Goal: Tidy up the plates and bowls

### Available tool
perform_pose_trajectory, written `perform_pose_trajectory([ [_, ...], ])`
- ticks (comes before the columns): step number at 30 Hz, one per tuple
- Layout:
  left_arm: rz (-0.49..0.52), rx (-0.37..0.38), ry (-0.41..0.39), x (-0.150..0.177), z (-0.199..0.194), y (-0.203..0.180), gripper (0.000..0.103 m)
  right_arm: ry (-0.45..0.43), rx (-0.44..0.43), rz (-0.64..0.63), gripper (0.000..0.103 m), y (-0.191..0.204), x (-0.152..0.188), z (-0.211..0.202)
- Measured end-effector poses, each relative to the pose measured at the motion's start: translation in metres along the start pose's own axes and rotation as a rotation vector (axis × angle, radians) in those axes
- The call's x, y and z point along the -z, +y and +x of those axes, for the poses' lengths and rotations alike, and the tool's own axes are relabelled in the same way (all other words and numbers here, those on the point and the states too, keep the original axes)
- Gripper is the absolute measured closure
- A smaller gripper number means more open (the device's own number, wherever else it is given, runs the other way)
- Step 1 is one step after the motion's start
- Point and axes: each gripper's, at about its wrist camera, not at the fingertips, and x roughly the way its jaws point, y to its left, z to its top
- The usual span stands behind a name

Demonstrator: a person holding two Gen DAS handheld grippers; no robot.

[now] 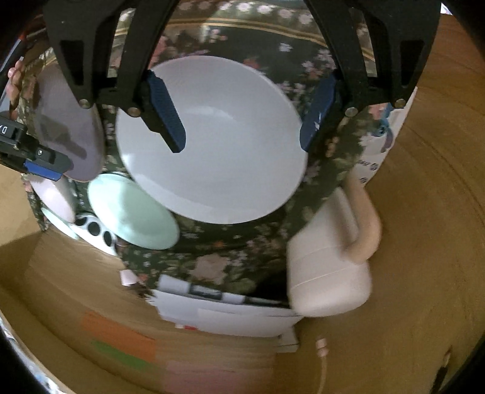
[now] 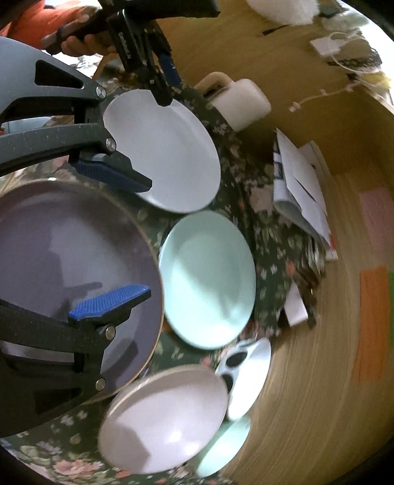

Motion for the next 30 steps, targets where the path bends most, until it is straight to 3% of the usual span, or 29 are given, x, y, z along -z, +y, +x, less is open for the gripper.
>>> perform_pose_trajectory([
  [11,-0.039,-0.017,0.043,0.004,0.021,0.034,0.026,0.098,-0.040,-0.026,0.043,0.025,-0.016,0.047],
  [14,-0.034,-0.004,0.051,0.004,0.024,0.035,0.031,0.132,-0.052,-0.034,0.043,0.029,-0.021,0.060],
  [21,-0.055,0.013,0.088,0.003,0.038,0.040,0.046,0.196,-0.081,-0.036,0.066,0.033,-0.026,0.085],
  [30,-0.037,0.035,0.094,0.003,0.048,0.035,0.050,0.237,-0.089,-0.027,0.071,0.037,-0.028,0.104],
])
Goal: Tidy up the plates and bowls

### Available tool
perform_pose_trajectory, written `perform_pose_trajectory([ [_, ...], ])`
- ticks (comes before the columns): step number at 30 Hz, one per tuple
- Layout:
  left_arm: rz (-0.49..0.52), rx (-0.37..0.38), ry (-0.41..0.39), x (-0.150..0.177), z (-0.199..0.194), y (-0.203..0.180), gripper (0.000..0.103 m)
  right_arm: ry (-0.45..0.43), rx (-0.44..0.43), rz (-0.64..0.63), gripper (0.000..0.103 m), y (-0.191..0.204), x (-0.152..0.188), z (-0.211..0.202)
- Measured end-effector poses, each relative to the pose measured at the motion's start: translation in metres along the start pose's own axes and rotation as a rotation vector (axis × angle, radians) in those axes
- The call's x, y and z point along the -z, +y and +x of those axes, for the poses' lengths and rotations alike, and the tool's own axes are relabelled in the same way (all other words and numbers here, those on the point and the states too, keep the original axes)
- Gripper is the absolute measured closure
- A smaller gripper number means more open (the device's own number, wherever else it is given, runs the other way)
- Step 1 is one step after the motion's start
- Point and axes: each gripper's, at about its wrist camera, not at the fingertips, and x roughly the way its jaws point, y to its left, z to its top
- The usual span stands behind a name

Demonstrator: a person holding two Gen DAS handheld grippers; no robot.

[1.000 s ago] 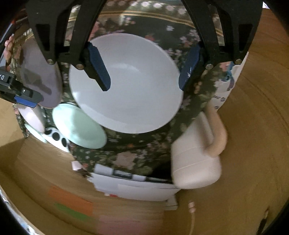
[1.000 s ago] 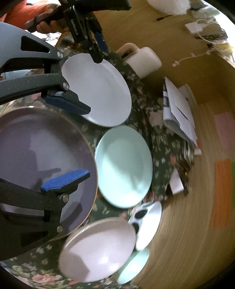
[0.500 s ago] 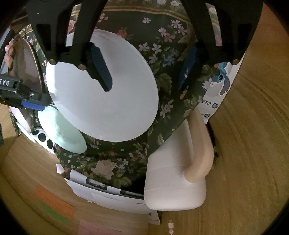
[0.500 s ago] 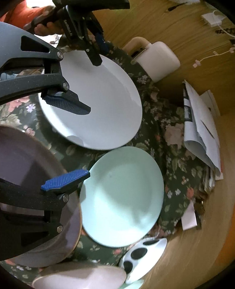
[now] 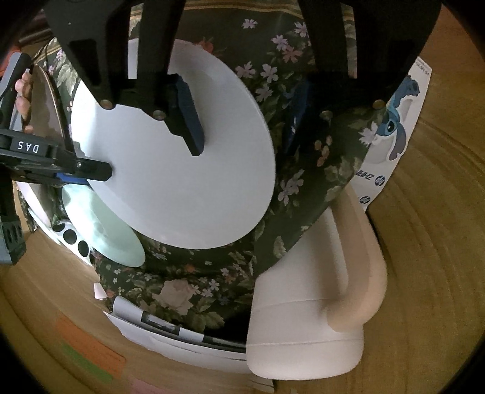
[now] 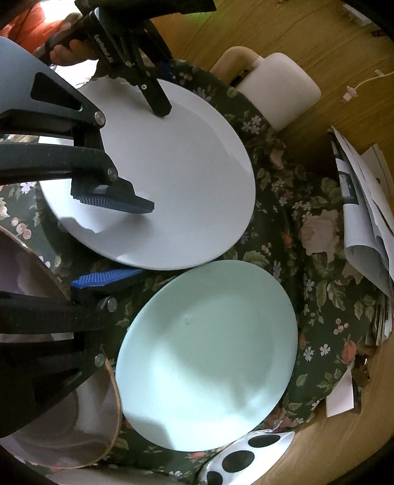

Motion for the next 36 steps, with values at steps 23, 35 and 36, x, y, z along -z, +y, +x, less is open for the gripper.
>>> perform_pose_trajectory([
  [23,-0.002,0.032,-0.023,0.001,-0.011,-0.011,0.050,-0.039,0.002,-0.005,0.070,0.004,0.007,-0.013],
  [35,0.034,0.059,-0.062,0.000,-0.034,-0.030,0.051,-0.122,0.024,-0.005,0.070,0.003,0.018,-0.049],
  [36,0.039,0.061,-0.067,0.001,-0.037,-0.033,0.051,-0.129,0.025,-0.001,0.070,0.002,0.020,-0.053],
])
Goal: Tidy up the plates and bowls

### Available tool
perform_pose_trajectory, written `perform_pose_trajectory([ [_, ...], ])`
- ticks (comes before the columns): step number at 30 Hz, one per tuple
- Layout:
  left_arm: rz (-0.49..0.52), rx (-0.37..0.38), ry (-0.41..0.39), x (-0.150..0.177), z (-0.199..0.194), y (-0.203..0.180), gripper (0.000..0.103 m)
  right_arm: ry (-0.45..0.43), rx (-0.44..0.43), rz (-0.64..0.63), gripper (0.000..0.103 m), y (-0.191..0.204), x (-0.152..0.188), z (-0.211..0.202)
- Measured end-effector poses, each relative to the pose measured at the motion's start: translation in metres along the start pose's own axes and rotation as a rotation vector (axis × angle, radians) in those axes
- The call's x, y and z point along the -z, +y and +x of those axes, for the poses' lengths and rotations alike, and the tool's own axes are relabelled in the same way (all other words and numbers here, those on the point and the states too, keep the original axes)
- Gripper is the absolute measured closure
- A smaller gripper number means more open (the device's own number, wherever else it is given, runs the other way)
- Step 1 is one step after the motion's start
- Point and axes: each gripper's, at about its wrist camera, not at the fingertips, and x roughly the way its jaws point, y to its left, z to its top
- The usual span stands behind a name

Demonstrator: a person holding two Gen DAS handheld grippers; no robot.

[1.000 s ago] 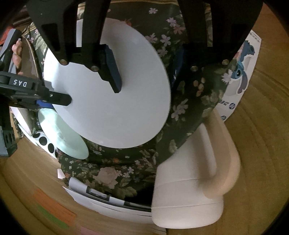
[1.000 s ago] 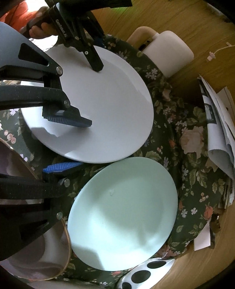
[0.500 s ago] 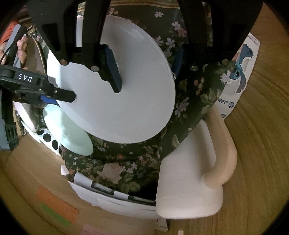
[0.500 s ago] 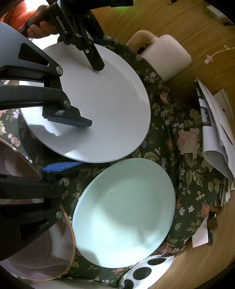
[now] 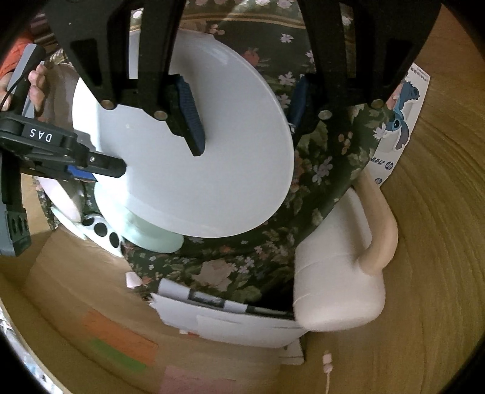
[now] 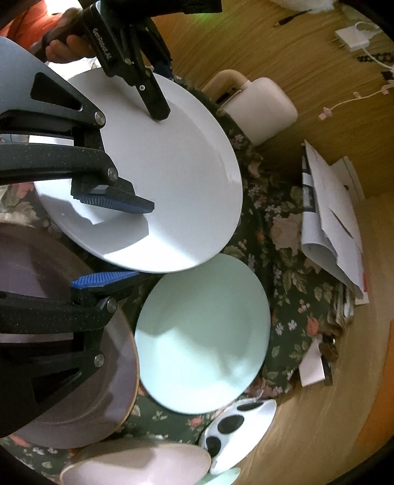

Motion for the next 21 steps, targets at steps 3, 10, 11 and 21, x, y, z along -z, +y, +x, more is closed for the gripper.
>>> perform_pose_trajectory([
  [3,0.012,0.006,-0.009,-0.001,-0.005,-0.008,0.051,-0.023,0.004,0.009,0.070,-0.003,0.003,-0.011],
  [10,0.046,0.031,-0.036,-0.003,-0.017,-0.030,0.051,-0.076,0.024,0.030,0.070,-0.009,0.012,-0.039],
  [11,0.050,0.034,-0.040,-0.003,-0.019,-0.033,0.051,-0.083,0.025,0.034,0.070,-0.010,0.013,-0.042],
  [21,0.088,0.089,-0.046,0.001,-0.028,-0.067,0.051,-0.130,0.067,0.069,0.070,-0.027,0.033,-0.074],
])
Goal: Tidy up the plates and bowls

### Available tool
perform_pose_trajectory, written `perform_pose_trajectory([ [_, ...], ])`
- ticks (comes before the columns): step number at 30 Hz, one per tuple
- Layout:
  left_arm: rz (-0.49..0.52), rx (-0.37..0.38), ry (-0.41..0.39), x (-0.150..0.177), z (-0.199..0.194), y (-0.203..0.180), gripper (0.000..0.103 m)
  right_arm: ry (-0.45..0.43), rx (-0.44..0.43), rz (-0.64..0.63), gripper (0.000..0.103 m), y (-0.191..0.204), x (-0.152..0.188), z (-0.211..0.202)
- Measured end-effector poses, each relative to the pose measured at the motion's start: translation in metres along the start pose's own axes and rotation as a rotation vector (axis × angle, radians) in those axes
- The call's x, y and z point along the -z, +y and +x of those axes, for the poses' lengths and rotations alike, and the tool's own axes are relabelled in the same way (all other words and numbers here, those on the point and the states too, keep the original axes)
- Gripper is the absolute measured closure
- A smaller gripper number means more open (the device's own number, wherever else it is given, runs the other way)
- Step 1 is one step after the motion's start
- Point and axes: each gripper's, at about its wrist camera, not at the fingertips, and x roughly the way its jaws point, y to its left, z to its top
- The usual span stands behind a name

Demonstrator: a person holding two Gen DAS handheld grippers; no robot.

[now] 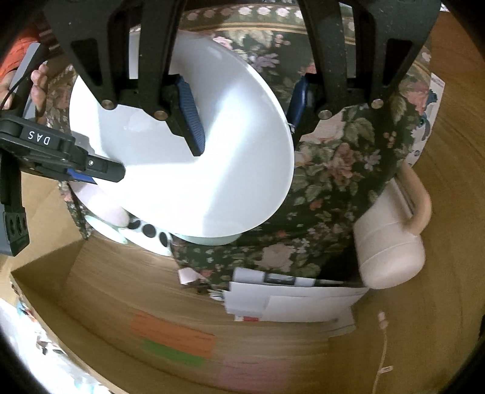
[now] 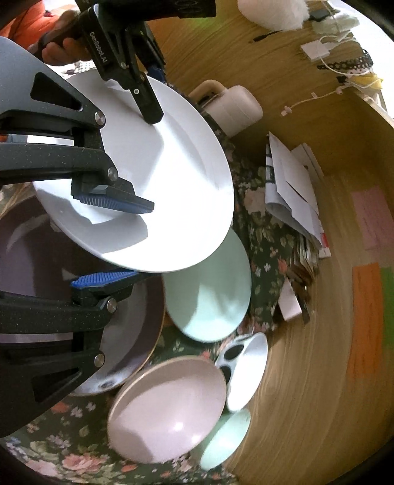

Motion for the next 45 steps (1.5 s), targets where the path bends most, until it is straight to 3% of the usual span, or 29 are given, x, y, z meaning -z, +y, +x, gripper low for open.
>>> perform_pose_trajectory([
  [23,0.102,0.105,0.086,0.016,0.029,-0.077,0.051,0.010,0.071,0.156,0.070,-0.068,0.044,-0.029],
  [45,0.108,0.096,0.167,0.029,0.068,-0.088,0.051,0.082,0.069,0.218,0.070,-0.094,0.062,-0.010],
])
